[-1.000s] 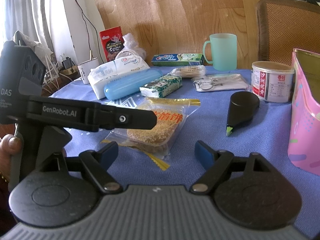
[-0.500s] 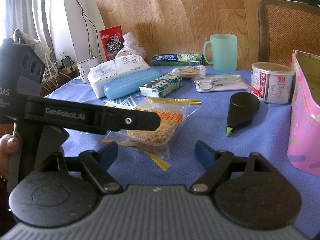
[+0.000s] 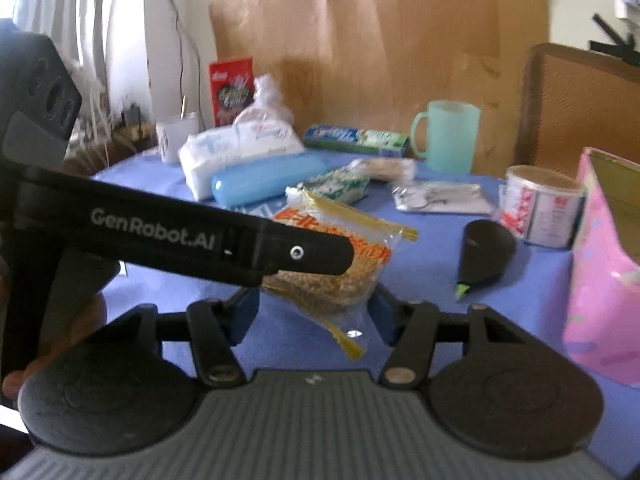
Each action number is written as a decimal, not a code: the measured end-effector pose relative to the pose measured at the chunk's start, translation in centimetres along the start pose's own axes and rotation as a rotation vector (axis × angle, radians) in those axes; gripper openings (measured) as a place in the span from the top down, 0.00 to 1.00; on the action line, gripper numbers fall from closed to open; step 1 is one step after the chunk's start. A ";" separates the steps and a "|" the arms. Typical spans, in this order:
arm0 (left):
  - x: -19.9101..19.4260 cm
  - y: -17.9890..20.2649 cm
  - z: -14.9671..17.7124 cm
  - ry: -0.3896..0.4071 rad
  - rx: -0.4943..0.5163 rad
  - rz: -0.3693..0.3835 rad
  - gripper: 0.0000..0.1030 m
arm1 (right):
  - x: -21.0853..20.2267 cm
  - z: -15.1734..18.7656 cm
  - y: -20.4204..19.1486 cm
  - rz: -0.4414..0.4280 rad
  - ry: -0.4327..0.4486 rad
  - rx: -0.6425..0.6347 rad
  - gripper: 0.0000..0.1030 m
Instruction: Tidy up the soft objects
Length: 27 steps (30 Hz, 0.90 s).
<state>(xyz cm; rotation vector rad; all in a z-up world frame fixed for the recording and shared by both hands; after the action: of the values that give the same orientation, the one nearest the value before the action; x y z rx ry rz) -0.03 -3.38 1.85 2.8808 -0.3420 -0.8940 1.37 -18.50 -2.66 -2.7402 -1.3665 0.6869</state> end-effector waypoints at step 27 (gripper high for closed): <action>6.0 26.3 -5.4 0.086 0.292 0.271 0.32 | -17.9 1.8 15.8 0.681 0.261 0.137 0.39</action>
<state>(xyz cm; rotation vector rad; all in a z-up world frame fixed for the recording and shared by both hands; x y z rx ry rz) 3.12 -30.14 7.39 3.0111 -0.8977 -0.7231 3.30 -42.27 -0.58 -3.0171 -0.3072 0.3750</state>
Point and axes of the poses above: each gripper's, at about its wrist camera, not at the fingertips, and x roughly the way its jaws point, y to its right, z to its underside, the point moved 2 cm from there along x, roughly the way its jaws point, and after that the axes turned 15 degrees about -z, right-handed, at the moved point
